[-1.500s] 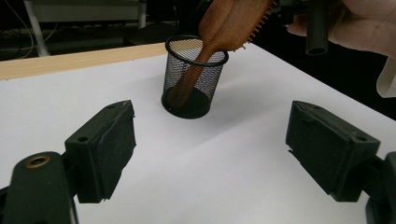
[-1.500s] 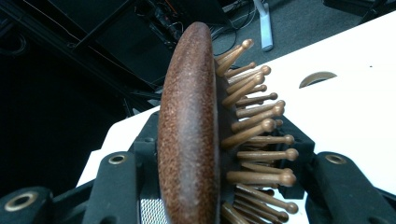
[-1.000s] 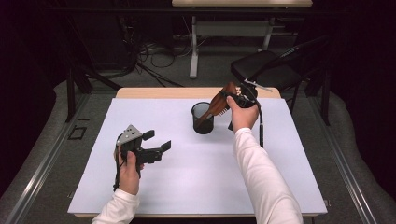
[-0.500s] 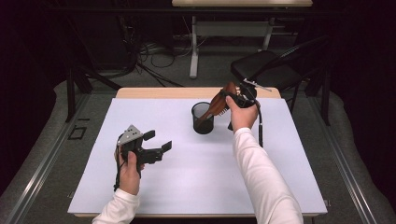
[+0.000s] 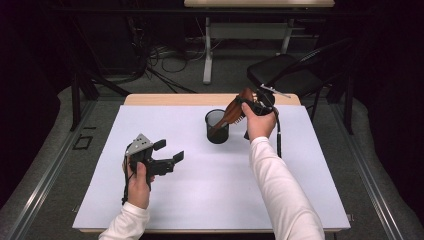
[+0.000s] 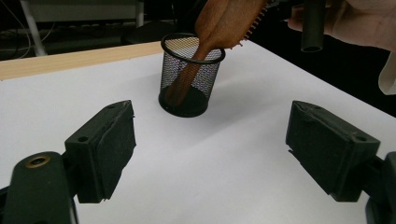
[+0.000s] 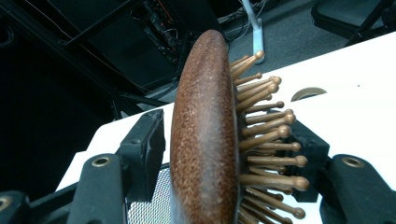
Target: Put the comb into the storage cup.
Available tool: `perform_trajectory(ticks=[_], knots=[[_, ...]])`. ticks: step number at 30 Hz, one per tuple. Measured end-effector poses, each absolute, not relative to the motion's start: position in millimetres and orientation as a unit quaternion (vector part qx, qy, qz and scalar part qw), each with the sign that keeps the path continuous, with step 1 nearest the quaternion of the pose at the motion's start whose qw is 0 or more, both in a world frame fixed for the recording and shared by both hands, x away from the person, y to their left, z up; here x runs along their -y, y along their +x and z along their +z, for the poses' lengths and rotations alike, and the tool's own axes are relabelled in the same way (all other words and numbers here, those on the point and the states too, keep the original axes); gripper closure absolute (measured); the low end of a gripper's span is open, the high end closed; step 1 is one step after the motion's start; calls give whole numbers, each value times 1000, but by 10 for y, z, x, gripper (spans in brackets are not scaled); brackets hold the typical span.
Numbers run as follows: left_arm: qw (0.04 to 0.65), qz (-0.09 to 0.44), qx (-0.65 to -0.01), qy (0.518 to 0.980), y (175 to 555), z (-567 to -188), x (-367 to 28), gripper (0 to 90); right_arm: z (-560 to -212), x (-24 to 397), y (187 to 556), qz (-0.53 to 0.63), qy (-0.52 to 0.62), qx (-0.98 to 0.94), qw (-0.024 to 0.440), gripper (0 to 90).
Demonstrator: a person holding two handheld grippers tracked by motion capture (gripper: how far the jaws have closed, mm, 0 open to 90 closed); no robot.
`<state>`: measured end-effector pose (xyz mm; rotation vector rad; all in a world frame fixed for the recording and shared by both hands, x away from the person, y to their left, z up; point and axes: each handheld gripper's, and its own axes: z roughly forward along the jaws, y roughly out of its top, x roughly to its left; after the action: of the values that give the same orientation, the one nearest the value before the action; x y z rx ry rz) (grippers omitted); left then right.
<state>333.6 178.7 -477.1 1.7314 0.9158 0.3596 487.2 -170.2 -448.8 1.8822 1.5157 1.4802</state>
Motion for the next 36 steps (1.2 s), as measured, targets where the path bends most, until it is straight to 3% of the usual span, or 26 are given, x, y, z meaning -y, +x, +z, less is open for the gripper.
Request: perform_trajectory(ticks=[36], knots=[[543,152,-386,731,3336,-4772,-1782,160,-4251,1850,4839,535,646,-510,189,388]])
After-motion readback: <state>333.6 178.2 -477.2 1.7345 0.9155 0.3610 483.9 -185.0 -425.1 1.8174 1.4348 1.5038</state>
